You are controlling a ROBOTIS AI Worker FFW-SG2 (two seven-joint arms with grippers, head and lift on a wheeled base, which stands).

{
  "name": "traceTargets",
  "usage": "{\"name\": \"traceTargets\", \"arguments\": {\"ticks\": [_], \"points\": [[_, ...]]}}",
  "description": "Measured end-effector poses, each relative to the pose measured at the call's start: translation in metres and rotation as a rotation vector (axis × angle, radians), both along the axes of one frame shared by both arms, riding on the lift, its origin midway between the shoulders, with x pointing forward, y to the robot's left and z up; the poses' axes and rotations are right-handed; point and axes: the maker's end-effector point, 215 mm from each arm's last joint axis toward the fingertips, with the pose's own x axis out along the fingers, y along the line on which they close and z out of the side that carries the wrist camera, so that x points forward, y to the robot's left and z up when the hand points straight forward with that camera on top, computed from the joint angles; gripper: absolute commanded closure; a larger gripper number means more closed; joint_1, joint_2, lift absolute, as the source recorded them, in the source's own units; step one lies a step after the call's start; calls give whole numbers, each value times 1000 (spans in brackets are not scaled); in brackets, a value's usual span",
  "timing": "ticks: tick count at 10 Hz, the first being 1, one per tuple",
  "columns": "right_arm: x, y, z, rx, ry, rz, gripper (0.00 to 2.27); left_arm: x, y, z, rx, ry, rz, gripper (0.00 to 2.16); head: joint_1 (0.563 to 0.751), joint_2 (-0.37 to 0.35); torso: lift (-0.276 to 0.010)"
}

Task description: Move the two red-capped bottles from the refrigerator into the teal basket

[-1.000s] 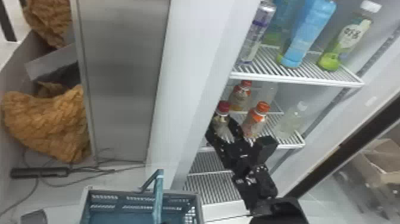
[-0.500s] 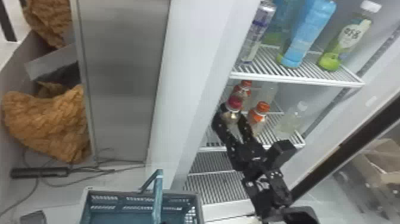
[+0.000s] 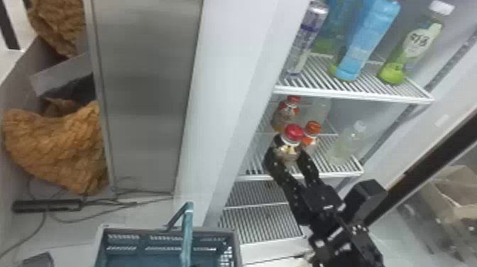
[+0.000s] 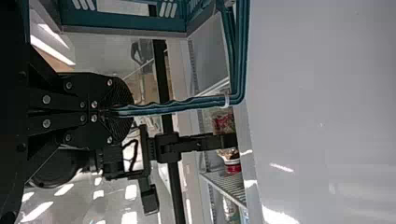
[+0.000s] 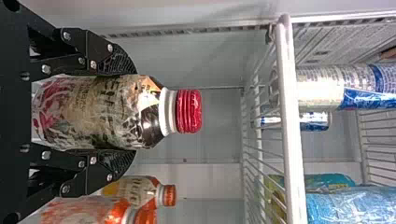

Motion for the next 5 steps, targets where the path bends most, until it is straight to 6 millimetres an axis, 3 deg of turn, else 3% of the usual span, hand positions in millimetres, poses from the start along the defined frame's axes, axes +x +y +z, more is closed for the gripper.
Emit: {"name": "traceTargets", "arguments": {"ticks": [5], "points": [[-55,19,-9,-10,137,95,713,-2,0,0,1,0,-6,1157,695,-350,-224]]}}
